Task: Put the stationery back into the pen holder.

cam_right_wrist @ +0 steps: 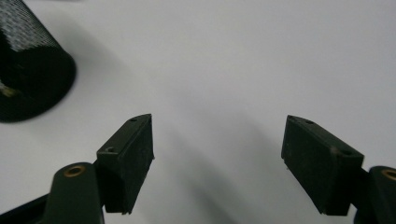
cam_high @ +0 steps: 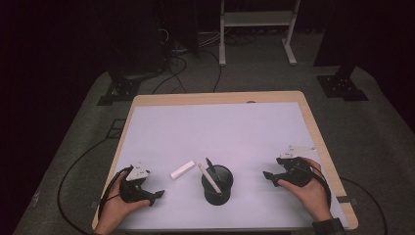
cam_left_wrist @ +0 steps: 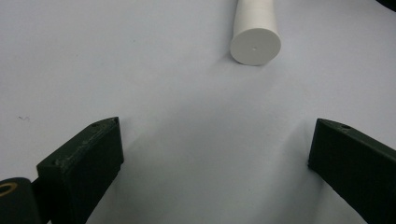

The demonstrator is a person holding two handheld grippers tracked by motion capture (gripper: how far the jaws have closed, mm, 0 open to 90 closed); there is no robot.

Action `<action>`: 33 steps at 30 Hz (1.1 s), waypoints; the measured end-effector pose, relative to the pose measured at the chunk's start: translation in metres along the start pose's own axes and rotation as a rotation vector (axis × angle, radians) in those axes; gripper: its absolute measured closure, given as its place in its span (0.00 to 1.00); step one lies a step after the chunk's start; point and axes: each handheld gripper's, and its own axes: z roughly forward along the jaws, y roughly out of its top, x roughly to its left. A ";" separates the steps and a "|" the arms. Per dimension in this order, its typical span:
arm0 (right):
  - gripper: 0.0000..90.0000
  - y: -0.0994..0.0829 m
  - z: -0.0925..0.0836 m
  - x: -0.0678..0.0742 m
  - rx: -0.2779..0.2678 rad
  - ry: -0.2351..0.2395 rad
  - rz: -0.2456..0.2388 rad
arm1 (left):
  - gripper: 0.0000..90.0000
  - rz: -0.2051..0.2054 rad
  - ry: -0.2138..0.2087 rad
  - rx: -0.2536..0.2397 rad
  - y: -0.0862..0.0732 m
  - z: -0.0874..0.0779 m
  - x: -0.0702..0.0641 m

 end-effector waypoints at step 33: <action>0.20 -0.050 0.011 -0.018 -0.039 -0.081 0.045 | 0.31 -0.006 0.045 0.000 0.038 -0.013 -0.002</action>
